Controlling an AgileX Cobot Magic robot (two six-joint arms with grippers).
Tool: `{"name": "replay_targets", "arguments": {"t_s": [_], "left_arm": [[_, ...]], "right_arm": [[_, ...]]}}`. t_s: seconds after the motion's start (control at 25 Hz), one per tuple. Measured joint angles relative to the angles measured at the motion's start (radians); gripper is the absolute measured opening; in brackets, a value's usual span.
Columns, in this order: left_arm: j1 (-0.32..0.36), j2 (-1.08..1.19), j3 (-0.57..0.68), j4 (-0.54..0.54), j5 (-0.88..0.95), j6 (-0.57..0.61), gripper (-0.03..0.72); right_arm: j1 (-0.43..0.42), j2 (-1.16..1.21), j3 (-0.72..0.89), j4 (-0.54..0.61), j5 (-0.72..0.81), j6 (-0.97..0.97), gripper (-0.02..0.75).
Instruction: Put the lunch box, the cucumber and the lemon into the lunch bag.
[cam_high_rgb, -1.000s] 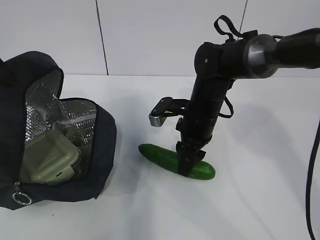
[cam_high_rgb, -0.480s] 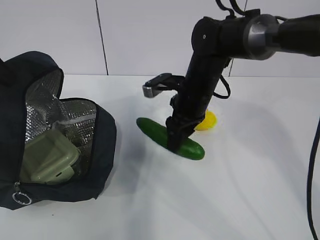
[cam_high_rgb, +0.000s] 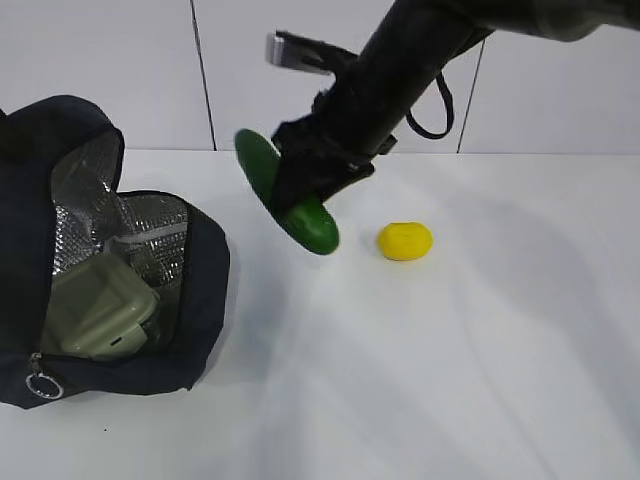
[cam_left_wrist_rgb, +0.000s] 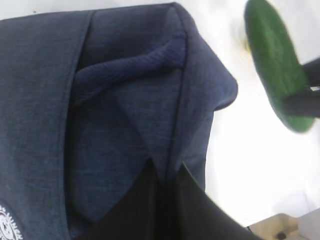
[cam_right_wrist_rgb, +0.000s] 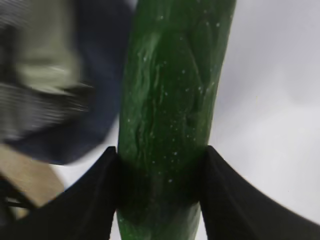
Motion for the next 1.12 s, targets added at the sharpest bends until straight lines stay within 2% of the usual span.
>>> {"name": "replay_targets", "arguments": {"t_s": [0.16, 0.32, 0.6, 0.84, 1.12], "left_arm": [[0.0, 0.0, 0.0, 0.0, -0.009, 0.0, 0.008], [0.0, 0.0, 0.0, 0.0, -0.011, 0.0, 0.008], [0.0, 0.0, 0.0, 0.0, -0.011, 0.0, 0.008], [0.0, 0.0, 0.0, 0.0, -0.016, 0.0, 0.008], [0.0, 0.0, 0.0, 0.0, -0.024, 0.0, 0.008]], "right_arm": [[0.006, -0.029, -0.002, 0.221, 0.002, 0.002, 0.375], [0.042, -0.023, -0.002, 0.29, 0.002, 0.021, 0.374], [0.125, -0.013, -0.002, 0.301, 0.002, 0.045, 0.374], [0.137, -0.013, -0.002, 0.253, 0.002, 0.1, 0.374], [0.162, -0.013, -0.002, 0.25, 0.002, 0.112, 0.374]]}}
